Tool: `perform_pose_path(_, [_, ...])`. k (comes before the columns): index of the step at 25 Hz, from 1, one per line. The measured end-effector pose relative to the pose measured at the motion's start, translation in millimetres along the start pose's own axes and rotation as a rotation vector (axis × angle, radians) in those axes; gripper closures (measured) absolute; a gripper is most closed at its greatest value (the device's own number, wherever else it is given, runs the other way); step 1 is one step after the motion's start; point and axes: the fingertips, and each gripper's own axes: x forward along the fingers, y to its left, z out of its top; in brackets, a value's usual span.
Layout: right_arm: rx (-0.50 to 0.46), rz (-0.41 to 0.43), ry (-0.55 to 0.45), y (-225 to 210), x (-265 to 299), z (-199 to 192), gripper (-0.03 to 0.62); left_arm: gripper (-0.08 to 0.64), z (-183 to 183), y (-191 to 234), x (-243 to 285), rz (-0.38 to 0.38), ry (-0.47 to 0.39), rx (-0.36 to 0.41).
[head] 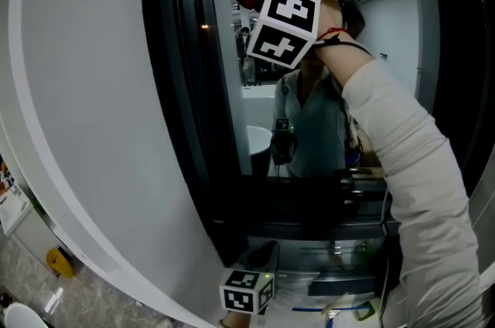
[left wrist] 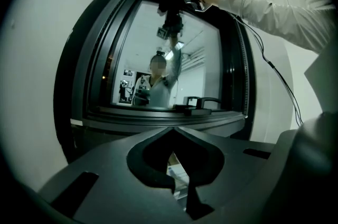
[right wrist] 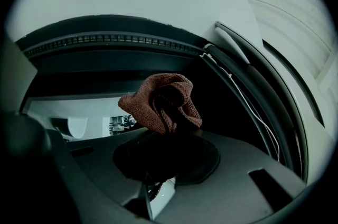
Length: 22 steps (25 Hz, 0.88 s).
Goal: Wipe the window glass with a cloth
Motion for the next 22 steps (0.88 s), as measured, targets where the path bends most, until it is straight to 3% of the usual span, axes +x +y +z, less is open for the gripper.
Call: perform_pose_path(22, [0.048,0.158,-0.004,103,-44,-13,0.531,0.555,-11,-13,-20,0.013,0.006,0.003])
